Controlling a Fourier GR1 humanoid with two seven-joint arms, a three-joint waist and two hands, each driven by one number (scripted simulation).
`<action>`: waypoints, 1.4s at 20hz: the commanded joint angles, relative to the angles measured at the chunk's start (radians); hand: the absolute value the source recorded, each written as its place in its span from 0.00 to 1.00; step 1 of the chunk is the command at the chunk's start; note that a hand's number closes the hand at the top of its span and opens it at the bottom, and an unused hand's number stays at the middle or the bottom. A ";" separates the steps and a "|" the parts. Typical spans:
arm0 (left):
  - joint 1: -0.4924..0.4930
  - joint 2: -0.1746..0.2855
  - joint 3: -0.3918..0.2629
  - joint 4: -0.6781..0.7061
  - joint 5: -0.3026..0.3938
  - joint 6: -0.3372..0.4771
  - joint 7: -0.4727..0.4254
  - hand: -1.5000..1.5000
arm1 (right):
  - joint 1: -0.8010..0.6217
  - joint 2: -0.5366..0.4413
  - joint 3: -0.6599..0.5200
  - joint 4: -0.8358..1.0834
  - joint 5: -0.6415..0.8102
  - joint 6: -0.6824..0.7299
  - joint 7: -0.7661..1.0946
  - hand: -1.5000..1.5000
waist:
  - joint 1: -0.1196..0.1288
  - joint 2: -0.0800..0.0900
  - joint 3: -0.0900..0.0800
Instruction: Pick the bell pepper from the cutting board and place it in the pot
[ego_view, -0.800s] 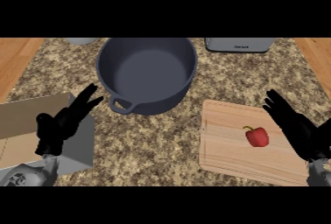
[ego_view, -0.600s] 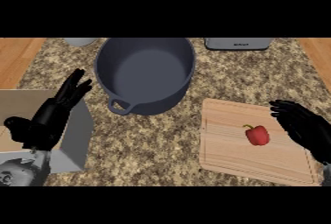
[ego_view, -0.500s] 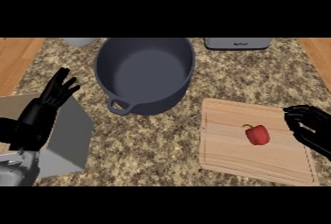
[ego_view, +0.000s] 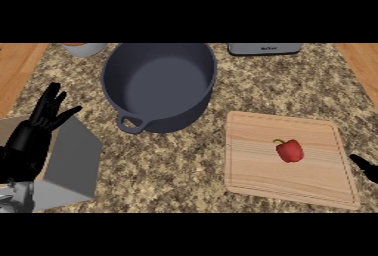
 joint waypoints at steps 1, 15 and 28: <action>0.105 0.044 0.028 0.113 -0.032 0.022 0.056 0.50 | 0.090 0.048 0.021 -0.040 0.084 -0.095 -0.113 0.00 | 0.014 0.024 -0.016; 0.082 0.006 -0.025 0.080 -0.055 0.015 0.041 0.50 | 0.103 -0.214 0.206 -0.198 0.346 0.158 0.485 0.00 | 0.081 0.045 -0.026; 0.064 0.027 -0.012 0.108 -0.058 -0.011 0.044 0.50 | -0.135 -0.171 0.414 -0.281 0.349 0.543 0.976 0.00 | 0.099 0.040 -0.020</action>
